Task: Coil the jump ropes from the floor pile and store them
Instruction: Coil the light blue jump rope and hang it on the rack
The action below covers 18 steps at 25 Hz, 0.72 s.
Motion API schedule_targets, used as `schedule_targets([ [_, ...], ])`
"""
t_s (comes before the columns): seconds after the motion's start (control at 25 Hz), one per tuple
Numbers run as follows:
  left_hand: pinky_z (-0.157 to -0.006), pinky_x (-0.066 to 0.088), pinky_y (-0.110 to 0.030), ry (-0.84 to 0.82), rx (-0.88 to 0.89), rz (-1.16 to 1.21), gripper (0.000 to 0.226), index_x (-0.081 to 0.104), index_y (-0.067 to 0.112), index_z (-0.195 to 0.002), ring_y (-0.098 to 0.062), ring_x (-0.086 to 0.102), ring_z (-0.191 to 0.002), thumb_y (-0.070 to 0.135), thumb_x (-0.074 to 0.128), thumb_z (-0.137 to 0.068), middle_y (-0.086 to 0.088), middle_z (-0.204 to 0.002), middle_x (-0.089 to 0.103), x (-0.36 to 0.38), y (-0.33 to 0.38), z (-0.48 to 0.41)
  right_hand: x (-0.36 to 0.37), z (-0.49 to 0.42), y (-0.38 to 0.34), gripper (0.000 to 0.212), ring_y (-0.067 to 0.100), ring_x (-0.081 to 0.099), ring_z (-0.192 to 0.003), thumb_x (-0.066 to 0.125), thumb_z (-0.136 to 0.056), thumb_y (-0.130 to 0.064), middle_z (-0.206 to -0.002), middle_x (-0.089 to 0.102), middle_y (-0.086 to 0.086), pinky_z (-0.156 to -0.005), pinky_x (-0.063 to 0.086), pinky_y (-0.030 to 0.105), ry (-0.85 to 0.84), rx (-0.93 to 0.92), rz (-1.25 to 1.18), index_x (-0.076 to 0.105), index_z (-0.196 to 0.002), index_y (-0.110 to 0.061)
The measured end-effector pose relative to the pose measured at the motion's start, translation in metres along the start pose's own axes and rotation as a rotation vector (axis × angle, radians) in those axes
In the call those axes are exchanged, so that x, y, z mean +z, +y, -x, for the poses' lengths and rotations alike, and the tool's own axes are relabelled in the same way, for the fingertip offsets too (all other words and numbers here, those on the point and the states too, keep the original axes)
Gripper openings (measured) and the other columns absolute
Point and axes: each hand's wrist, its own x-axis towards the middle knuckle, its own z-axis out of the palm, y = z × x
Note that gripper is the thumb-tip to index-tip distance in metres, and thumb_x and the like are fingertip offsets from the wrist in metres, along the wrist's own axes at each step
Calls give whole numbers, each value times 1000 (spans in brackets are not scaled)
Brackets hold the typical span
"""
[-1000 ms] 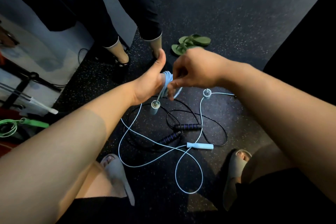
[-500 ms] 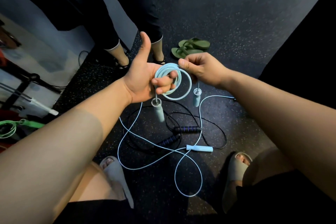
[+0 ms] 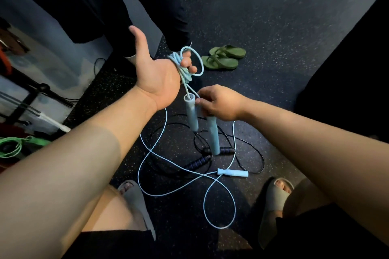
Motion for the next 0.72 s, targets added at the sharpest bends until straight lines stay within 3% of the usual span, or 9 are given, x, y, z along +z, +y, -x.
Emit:
schedule_targets([
  [0.16,-79,39,-39,52,-63,-204,90,52,13,-93,-21,51,-67,93,11,-78,-7,-76,47,-4,-5,-6,-5,1,-23,23,31,55,-72,44,-97,-33,-74,54,2,-60,37,32,113,-87,396,54,-83,-17],
  [0.32,-86,47,-31,-69,-414,-639,122,66,-5,-85,-27,69,-83,99,3,-68,-20,-85,69,-6,-8,-4,-9,5,-44,22,33,49,-67,50,-93,-32,-80,49,3,-56,39,35,241,-136,695,60,-100,-14],
  [0.36,-80,51,-27,-101,-474,-709,120,67,-4,-76,-24,70,-78,94,-1,-74,-19,-77,70,-5,-9,-1,-12,8,-47,20,34,52,-68,53,-90,-33,-82,53,4,-56,43,37,225,-188,711,61,-99,-17],
  [0.44,-63,47,-26,-85,-526,-776,103,50,3,-58,-21,60,-58,88,-3,-82,-9,-53,57,-3,-11,2,-18,12,-47,17,34,60,-73,60,-88,-35,-89,61,5,-58,49,39,141,-348,675,59,-96,-20],
  [0.48,-62,44,-27,-72,-533,-775,99,48,4,-62,-21,57,-58,87,1,-83,-7,-53,53,-3,-13,2,-20,13,-45,19,33,62,-76,64,-86,-35,-95,62,5,-60,50,40,110,-431,634,59,-98,-21],
  [0.56,-69,46,-29,-52,-484,-719,92,59,5,-91,-21,63,-73,83,10,-89,-8,-69,63,-5,-16,1,-22,12,-38,32,30,63,-82,72,-79,-34,-111,58,3,-64,53,41,103,-531,544,60,-104,-19],
  [0.64,-76,54,-28,-44,-445,-665,86,62,11,-118,-19,71,-96,76,12,-94,-7,-98,74,-4,-19,4,-24,8,-29,45,28,63,-88,78,-71,-36,-119,53,4,-72,55,41,115,-528,457,61,-108,-17],
  [0.72,-76,57,-27,-90,-490,-653,86,60,18,-131,-19,71,-104,75,8,-94,-10,-117,74,-1,-19,9,-26,7,-20,57,21,60,-92,83,-66,-47,-114,54,4,-79,52,35,94,-477,362,62,-108,-15],
])
